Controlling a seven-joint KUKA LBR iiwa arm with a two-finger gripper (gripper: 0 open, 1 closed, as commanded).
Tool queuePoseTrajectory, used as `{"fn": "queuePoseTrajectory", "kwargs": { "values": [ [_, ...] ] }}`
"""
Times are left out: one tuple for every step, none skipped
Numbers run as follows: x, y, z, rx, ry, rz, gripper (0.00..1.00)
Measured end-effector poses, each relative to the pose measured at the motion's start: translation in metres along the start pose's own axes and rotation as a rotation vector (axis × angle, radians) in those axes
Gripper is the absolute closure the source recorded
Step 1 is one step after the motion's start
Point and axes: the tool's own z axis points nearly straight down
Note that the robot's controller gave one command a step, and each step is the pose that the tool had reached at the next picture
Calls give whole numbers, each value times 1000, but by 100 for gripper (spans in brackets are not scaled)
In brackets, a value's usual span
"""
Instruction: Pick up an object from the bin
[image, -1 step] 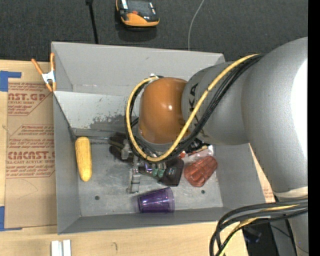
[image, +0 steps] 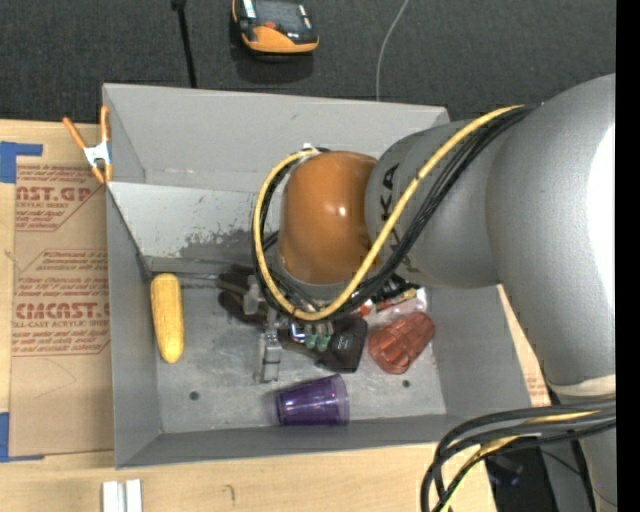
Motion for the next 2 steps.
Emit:
{"fn": "queuePoseTrajectory", "kwargs": {
  "values": [
    [-25, -45, 25, -2, -5, 18, 0],
    [-50, -74, 52, 4, 0, 26, 0]
  ]
}}
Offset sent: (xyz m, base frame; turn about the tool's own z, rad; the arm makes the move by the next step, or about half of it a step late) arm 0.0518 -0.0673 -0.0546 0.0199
